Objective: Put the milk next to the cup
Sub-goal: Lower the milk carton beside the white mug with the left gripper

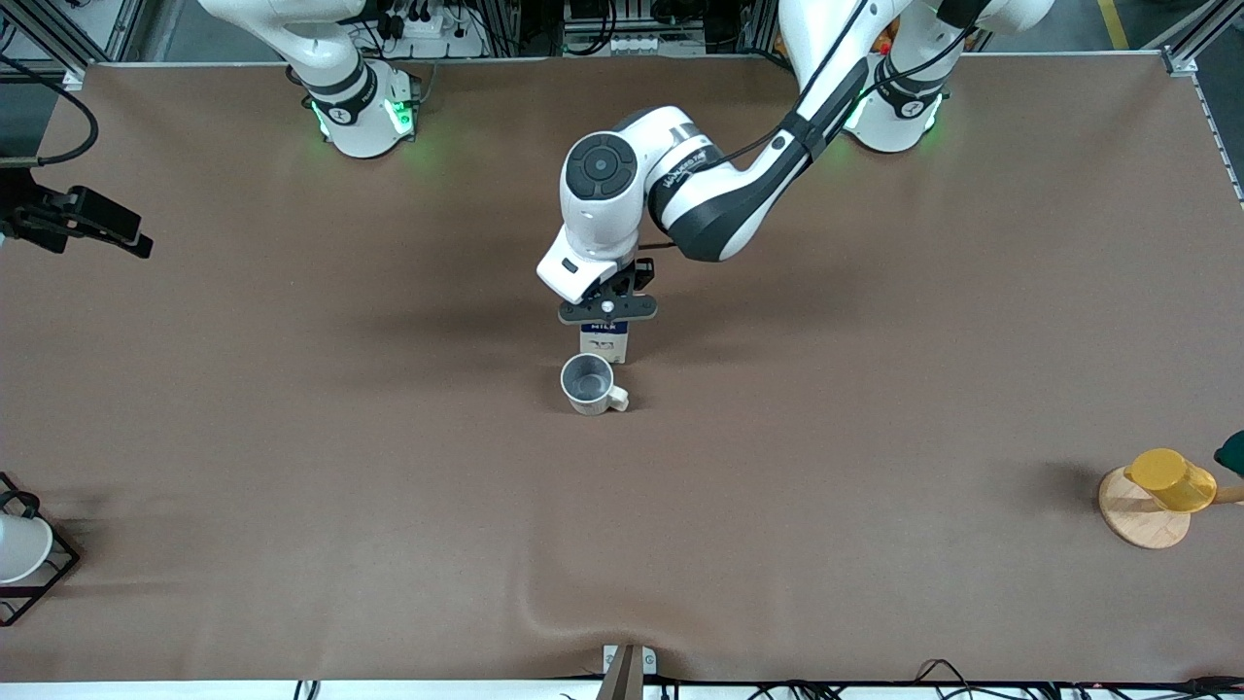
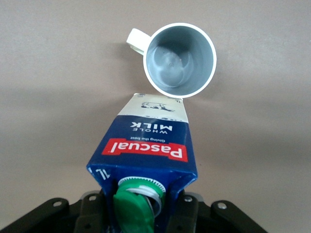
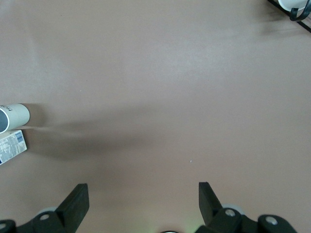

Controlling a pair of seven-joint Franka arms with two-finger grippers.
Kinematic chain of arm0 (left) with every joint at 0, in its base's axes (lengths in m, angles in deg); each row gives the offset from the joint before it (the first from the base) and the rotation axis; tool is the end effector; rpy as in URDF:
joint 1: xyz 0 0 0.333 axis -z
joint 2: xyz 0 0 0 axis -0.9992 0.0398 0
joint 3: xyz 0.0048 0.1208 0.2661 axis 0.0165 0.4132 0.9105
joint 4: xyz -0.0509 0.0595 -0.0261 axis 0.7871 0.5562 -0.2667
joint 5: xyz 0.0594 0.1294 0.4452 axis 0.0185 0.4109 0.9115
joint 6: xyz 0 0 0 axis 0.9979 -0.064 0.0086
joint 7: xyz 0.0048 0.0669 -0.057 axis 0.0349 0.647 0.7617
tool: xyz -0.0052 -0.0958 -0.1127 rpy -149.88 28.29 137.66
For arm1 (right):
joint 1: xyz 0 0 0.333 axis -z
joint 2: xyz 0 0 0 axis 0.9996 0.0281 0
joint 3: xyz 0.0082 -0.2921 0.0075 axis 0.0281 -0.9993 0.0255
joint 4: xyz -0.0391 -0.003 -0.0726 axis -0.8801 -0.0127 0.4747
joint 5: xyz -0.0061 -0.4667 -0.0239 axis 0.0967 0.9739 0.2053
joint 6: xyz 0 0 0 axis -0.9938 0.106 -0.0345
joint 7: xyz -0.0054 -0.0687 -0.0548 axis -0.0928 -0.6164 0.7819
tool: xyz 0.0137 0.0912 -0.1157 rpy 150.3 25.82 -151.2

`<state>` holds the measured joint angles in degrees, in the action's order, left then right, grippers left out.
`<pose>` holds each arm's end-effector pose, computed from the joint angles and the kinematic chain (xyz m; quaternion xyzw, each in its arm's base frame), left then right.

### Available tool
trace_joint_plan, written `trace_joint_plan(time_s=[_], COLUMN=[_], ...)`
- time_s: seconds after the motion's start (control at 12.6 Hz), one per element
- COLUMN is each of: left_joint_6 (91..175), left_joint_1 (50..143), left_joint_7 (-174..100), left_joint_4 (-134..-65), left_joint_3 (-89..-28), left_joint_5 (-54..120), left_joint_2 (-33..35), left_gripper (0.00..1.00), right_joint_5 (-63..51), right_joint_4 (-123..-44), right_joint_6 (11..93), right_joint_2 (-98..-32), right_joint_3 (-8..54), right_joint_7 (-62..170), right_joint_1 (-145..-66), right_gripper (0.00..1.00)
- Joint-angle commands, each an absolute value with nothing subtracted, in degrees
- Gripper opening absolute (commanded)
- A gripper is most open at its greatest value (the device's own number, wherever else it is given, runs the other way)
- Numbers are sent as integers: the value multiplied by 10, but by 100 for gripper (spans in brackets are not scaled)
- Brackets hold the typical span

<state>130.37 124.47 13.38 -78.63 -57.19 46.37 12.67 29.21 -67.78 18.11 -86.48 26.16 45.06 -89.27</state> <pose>0.4921 -0.6044 0.2592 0.9979 0.0409 -0.0405 0.0310 0.6227 -0.0087 0.5915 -0.9985 0.0426 0.0312 0.0144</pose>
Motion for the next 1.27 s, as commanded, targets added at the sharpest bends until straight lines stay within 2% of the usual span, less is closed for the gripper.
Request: trace_joint_plan(time_s=[0.0,0.24,0.4,0.55,0.79,1.19], left_joint_6=[1310,1318,1318,1318,1318,1309], left_joint_1=[1256,1262,1262,1262,1262,1252], left_joint_7=[144,147,144,143,143,174], left_joint_4=[-774,-774,-774,-774,-774,-774], left_joint_3=[-570,-568,-568,-567,-566,-566], left_joint_5=[454,455,455,455,457,453], left_joint_2=[139,142,142,143,145,101], left_gripper=[48,50,68,76,100,100], right_joint_5=[290,290,289,288,290,290], right_joint_4=[-679,-679,-679,-679,-679,-680], right_joint_6=[181,181,181,181,182,189], right_joint_2=[-875,-875,-875,-875,-875,-875], right_joint_3=[269,269,270,271,272,271], right_joint_7=[458,458,458,458,458,459], right_joint_1=[-883,-883,-883,-883,-884,-884], right_gripper=[100,100,100,100,100,100])
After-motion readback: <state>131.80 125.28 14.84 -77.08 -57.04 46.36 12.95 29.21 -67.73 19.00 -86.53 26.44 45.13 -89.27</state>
